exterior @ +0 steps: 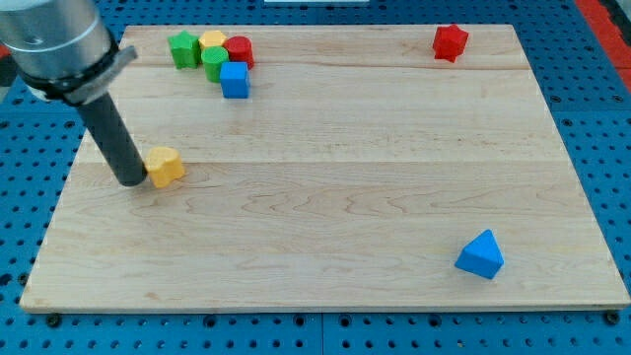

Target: Push the blue triangle to the left

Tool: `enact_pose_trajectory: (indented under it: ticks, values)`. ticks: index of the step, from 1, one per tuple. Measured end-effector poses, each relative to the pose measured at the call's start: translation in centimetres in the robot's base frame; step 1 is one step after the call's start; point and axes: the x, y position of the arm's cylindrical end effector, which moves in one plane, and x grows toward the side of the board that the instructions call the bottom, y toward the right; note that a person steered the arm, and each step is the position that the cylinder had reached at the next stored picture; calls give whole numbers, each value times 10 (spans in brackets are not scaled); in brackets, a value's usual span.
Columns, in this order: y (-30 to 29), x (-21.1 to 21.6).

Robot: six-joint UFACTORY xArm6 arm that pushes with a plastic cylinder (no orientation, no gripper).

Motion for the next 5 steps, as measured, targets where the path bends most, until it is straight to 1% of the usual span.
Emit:
enact_pose_trajectory:
  ticks: [1, 4, 5]
  values:
    - [14, 18]
    - [72, -98]
    - [83, -122]
